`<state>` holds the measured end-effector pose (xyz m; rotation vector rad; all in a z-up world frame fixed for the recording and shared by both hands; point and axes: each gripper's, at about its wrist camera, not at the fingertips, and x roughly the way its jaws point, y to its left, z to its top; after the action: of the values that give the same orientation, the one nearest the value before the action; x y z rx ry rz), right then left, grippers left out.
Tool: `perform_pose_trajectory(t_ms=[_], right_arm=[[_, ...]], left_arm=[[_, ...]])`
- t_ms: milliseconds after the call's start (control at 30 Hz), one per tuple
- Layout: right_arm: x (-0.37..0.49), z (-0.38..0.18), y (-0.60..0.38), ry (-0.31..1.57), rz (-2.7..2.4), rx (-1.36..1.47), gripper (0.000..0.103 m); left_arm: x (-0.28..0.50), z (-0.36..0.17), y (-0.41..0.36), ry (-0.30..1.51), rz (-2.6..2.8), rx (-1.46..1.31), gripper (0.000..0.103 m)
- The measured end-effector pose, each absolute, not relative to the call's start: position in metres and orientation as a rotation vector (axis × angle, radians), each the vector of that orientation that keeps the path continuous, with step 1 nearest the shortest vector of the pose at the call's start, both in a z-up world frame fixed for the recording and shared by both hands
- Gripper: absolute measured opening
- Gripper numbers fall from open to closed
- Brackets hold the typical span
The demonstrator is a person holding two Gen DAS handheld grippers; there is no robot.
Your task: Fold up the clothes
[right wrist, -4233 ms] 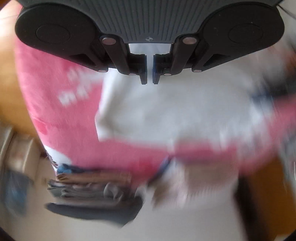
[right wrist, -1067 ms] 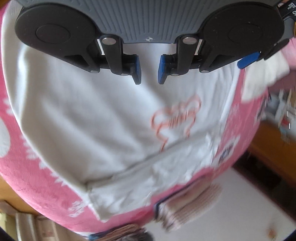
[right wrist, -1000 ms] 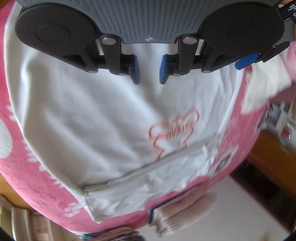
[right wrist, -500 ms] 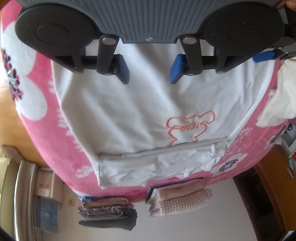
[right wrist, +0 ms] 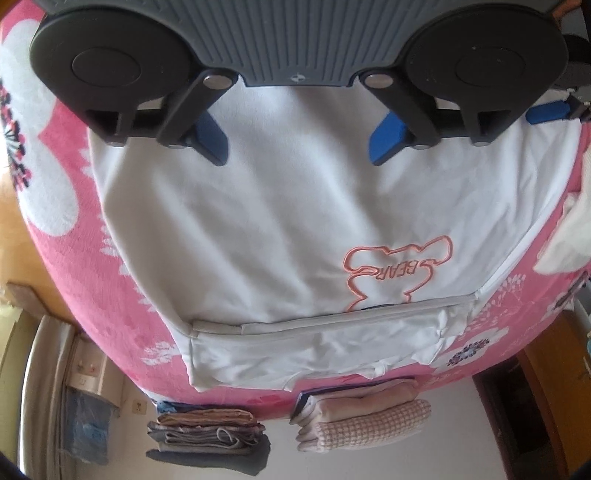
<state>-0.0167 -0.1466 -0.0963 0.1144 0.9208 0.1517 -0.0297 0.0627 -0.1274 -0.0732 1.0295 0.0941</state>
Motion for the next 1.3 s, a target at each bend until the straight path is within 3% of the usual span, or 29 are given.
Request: perform_pose_trajectory(t_ms=[167, 533, 1300], right_arm=[[-0.017, -0.095, -0.150, 0.916, 0.120, 0.111, 0.102], [-0.014, -0.115, -0.152, 1.056, 0.007, 0.044, 0.103], [-0.019, -0.128, -0.150, 1.048, -0.015, 0.042, 0.103]], left_arm=[[-0.027, -0.127, 0.060, 1.050, 0.111, -0.065, 0.103], [-0.021, -0.128, 0.051, 1.097, 0.164, -0.018, 0.103], [-0.024, -0.128, 0.048, 1.090, 0.180, -0.007, 0.103]])
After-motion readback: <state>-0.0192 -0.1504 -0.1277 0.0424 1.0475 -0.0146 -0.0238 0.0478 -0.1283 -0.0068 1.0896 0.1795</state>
